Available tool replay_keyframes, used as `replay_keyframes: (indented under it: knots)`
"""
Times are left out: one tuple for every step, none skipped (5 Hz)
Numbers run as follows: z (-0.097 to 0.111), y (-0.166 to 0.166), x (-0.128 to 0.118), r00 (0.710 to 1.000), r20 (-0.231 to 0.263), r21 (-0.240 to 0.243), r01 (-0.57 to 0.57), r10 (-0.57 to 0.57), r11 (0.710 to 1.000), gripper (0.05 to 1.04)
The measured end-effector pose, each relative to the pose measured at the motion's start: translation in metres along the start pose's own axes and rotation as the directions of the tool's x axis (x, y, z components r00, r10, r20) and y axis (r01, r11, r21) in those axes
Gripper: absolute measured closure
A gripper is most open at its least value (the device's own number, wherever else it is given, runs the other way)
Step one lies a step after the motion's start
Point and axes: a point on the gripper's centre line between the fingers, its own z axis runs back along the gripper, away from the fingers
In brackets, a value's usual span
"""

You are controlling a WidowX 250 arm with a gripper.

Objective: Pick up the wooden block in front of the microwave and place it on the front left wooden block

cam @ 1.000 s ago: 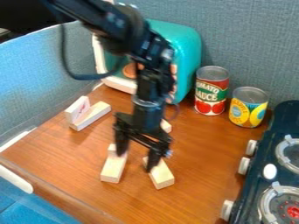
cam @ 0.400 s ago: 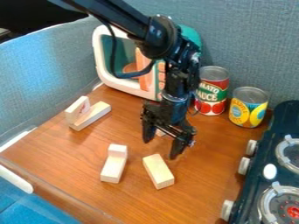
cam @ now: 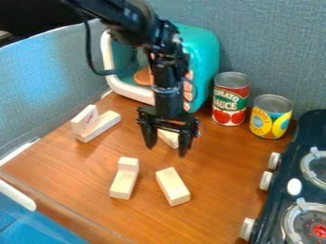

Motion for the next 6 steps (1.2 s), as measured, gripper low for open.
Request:
replay_keyframes:
  knots:
    - [0.004,0.017,0.004,0.977,-0.002,-0.060,-0.215,0.215,0.975,0.083]
    - [-0.001,0.023,0.002,0.895,-0.032,-0.031,-0.446,0.445,0.895,0.083]
    - [-0.009,0.024,-0.001,0.803,-0.009,0.103,-0.592,0.596,0.799,0.083]
    - [-0.015,0.020,0.001,0.741,0.000,0.163,-0.663,0.672,0.731,0.083]
    - [-0.019,0.025,0.003,0.697,-0.005,0.149,-0.709,0.717,0.690,0.083]
    - [-0.019,0.030,0.010,0.691,-0.008,0.086,-0.719,0.722,0.689,0.083]
